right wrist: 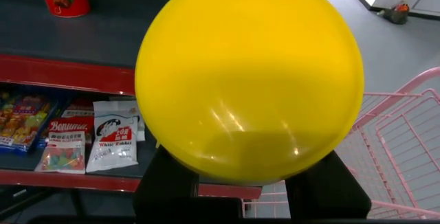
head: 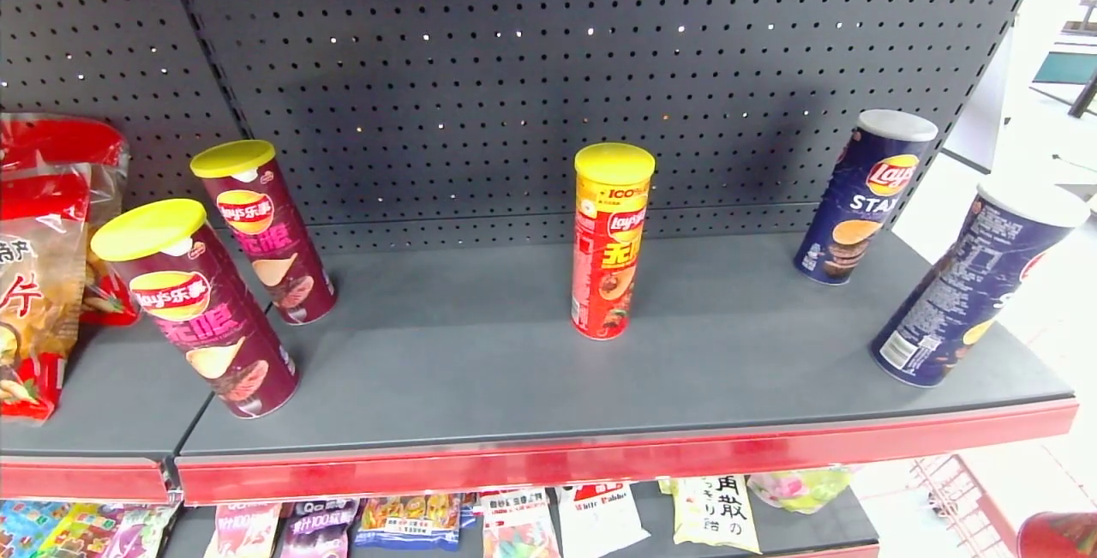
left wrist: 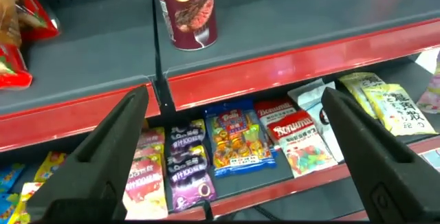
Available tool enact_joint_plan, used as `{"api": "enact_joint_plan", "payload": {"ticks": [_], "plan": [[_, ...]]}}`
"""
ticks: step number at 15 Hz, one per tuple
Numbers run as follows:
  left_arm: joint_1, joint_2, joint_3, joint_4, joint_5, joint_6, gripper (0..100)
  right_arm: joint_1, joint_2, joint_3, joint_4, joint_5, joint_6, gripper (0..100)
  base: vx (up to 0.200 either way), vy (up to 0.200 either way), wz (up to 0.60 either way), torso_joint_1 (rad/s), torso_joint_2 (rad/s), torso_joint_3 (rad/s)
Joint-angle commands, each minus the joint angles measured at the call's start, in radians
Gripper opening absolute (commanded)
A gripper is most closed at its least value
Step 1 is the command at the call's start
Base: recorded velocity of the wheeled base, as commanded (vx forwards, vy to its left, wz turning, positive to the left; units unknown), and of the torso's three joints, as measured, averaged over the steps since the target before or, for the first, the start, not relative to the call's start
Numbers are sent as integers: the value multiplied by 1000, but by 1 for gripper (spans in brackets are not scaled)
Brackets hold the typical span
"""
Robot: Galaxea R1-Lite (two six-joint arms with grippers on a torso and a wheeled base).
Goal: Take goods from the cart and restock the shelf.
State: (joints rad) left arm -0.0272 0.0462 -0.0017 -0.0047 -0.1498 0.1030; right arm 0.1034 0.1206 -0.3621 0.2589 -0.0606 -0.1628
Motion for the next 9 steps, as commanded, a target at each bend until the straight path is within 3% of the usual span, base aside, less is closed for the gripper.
{"api": "enact_joint_plan", "payload": {"ticks": [1,2,3,4,5,7,9], "plan": [[1,6,0,0,1,-11,100,-1,-3,5,0,1,-1,0,0,0,0,0,0,0],[-3,31,-64,-38,-7,-85,100,-1,-1,5,0,-1,-1,0,0,0,0,0,0,0],[-16,256,-265,-74,1,-241,100,-2,-1,5,0,-1,-1,0,0,0,0,0,0,0],[-16,386,-394,-78,-1,-322,100,-2,1,6,2,1,-3,0,0,0,0,0,0,0],[-34,463,-501,-83,-39,-315,100,-1,-3,14,3,1,-4,0,0,0,0,0,0,0],[-137,491,-475,-63,-321,-123,100,-1,13,17,2,1,-4,0,0,0,0,0,0,0],[-148,577,-463,-47,-453,-19,100,1,28,12,-4,1,-15,0,0,0,0,0,0,0]]}}
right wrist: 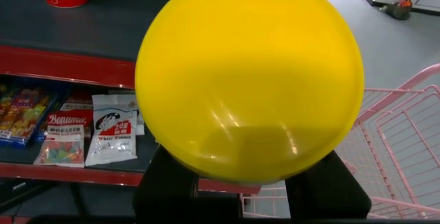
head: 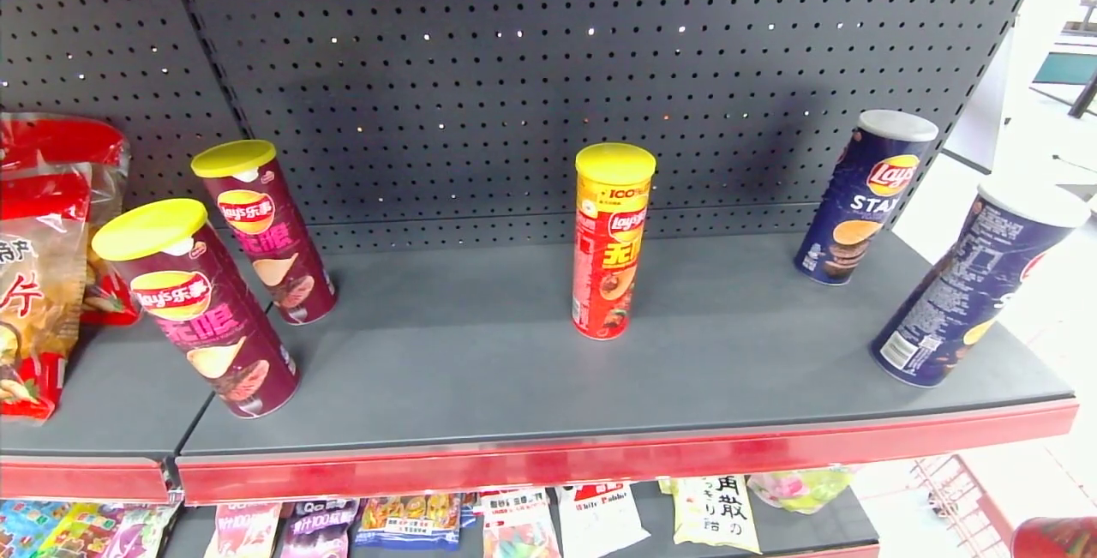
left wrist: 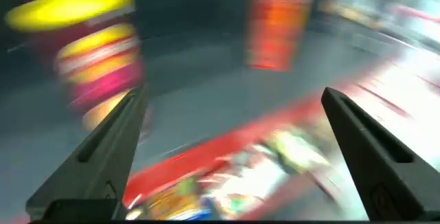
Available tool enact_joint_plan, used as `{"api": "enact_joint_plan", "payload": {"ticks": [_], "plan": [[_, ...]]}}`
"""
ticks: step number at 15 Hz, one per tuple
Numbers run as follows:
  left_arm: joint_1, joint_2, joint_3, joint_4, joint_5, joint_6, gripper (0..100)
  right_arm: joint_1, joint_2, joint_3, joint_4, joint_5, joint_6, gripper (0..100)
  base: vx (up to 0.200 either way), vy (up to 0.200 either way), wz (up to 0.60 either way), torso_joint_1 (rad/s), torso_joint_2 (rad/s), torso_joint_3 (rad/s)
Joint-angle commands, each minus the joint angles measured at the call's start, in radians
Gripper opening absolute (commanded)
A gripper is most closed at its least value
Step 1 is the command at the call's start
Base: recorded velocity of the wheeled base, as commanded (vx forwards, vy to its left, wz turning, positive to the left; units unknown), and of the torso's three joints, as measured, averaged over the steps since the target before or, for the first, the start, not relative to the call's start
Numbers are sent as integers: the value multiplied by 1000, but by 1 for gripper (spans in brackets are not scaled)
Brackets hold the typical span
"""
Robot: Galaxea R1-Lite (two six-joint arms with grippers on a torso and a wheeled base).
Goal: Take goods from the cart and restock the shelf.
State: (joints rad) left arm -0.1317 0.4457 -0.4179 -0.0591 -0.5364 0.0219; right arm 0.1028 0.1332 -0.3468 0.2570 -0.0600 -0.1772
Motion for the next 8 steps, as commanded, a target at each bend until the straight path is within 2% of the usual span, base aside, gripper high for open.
{"api": "enact_joint_plan", "payload": {"ticks": [1,2,4,6,8], "plan": [[-43,209,-52,4,-80,90,100,2,17,-4,-2,0,-2,0,0,0,0,0,0,0],[-59,292,-75,-7,-99,122,100,2,23,-4,-2,0,-2,0,0,0,0,0,0,0],[-140,404,-104,-50,-91,122,100,2,25,3,-2,0,-2,0,0,0,0,0,0,0],[-194,548,-128,-183,-83,124,100,2,26,6,-2,0,-2,0,0,0,0,0,0,0],[-259,691,-176,-326,-50,122,100,2,36,5,-2,-1,-2,0,0,0,0,0,0,0]]}}
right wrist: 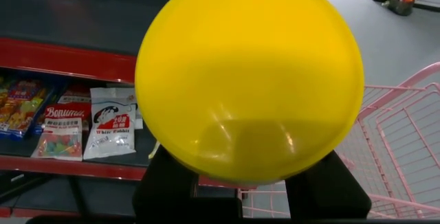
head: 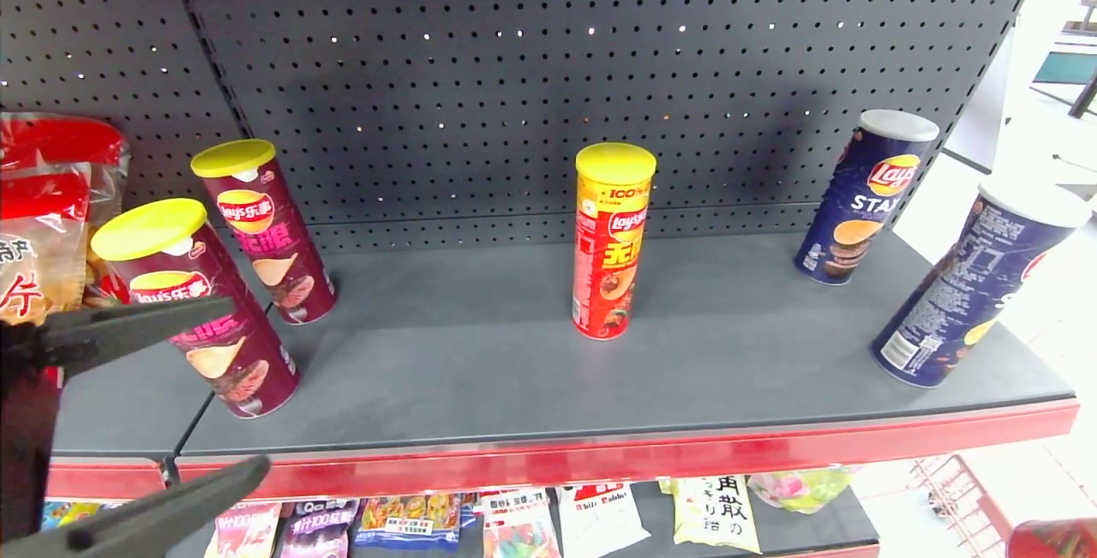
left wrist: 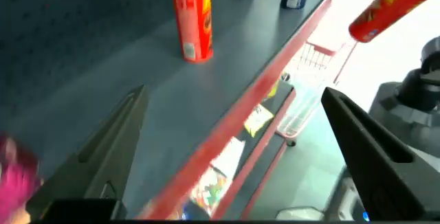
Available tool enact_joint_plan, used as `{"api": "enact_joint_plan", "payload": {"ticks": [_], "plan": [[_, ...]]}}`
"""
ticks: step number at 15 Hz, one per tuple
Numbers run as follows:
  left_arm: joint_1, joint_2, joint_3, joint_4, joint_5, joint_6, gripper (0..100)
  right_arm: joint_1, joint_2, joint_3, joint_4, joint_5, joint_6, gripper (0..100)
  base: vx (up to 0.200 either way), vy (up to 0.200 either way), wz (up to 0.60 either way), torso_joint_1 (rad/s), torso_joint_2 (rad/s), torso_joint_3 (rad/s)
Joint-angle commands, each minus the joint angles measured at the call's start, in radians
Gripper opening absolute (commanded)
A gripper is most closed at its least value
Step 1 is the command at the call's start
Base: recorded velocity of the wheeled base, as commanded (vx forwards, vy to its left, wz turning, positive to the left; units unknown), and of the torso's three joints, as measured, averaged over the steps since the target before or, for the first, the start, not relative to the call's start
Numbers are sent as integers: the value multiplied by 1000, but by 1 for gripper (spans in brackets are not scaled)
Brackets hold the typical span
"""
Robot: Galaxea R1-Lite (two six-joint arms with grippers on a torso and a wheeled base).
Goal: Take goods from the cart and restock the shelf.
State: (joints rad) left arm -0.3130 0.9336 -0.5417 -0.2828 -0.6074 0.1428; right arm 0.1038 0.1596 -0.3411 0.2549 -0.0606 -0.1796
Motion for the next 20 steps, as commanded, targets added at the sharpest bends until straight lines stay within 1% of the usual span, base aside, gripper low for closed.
{"api": "enact_joint_plan", "payload": {"ticks": [1,3,4,5,6,7,8,9,10,11,12,13,14,15,17,20], "plan": [[-106,249,-76,-118,38,1,100,0,9,-1,0,-1,0,0,0,0,0,0,0,0],[-152,312,-123,-119,61,1,100,0,8,-1,0,-1,0,0,0,0,0,0,0,0],[-189,352,-156,-121,94,3,100,0,8,1,1,-1,0,0,0,0,0,0,0,0],[-233,422,-199,-124,166,3,100,0,8,2,1,-1,0,0,0,0,0,0,0,0],[-241,452,-215,-130,183,6,100,0,9,5,0,-1,0,0,0,0,0,0,0,0],[-259,508,-241,-159,192,8,100,0,9,7,0,-1,0,0,0,0,0,0,0,0],[-264,564,-267,-200,215,8,100,0,9,5,0,-1,0,0,0,0,0,0,0,0],[-265,613,-288,-213,250,18,100,0,9,5,0,-1,0,0,0,0,0,0,0,0],[-264,663,-317,-214,259,40,100,0,9,4,-2,-1,0,0,0,0,0,0,0,0],[-265,703,-342,-214,256,52,100,0,8,4,-2,-1,0,0,0,0,0,0,0,0],[-265,745,-369,-217,247,64,100,0,8,4,-2,-1,0,0,0,0,0,0,0,0],[-267,788,-400,-240,233,84,100,0,8,4,-2,-1,0,0,0,0,0,0,0,0],[-276,835,-440,-277,229,90,100,0,9,4,-2,-1,0,0,0,0,0,0,0,0],[-284,861,-477,-291,230,89,100,0,9,4,-2,-1,2,0,0,0,0,0,0,0],[-291,918,-577,-288,232,87,100,0,6,4,-2,-4,2,0,0,0,0,0,0,0],[-291,956,-626,-289,235,87,100,0,8,4,0,-4,3,0,0,0,0,0,0,0]]}}
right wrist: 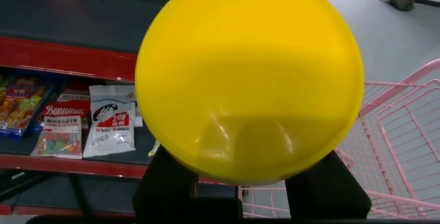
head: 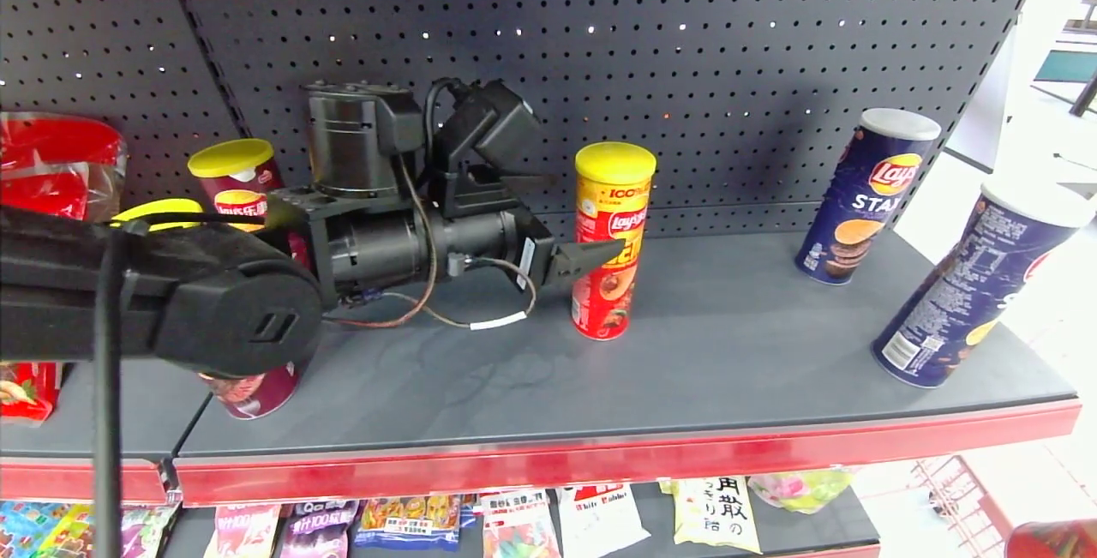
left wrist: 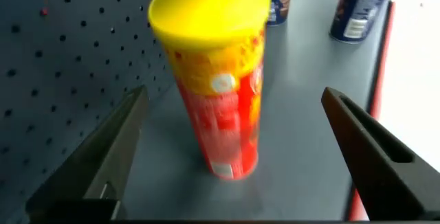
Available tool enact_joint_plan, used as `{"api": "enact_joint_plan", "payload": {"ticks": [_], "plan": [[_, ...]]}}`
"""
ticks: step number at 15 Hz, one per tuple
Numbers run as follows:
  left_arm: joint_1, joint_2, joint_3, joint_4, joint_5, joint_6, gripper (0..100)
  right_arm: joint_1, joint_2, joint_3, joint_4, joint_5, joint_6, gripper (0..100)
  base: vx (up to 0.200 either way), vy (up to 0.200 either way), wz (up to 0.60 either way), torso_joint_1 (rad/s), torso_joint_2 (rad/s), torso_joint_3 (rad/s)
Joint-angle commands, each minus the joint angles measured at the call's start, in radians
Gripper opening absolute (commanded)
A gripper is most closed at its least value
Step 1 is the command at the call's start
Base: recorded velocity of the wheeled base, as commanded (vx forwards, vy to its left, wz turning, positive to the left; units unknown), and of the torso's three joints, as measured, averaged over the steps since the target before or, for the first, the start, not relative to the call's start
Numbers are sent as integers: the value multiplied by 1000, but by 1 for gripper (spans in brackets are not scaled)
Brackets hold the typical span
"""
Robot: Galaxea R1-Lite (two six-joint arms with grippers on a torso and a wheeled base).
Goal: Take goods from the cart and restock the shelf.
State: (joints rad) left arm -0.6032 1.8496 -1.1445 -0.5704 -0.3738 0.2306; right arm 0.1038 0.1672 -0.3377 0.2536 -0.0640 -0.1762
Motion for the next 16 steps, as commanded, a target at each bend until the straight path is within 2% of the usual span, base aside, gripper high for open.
{"api": "enact_joint_plan", "payload": {"ticks": [1,5,8,13,16], "plan": [[-1,53,-32,-3,3,-1,100,0,0,2,1,0,0,0,0,0,0,0,0,0],[0,102,-95,-2,9,-1,100,0,2,2,3,-2,0,0,0,0,0,0,0,0],[-1,142,-153,-2,46,1,100,0,0,3,3,-2,1,0,0,0,0,0,0,0],[-3,163,-193,0,55,-4,100,-1,-5,9,3,-5,1,0,0,0,0,0,0,0],[-4,181,-218,-2,87,-4,100,-1,-3,9,3,-3,1,0,0,0,0,0,0,0]]}}
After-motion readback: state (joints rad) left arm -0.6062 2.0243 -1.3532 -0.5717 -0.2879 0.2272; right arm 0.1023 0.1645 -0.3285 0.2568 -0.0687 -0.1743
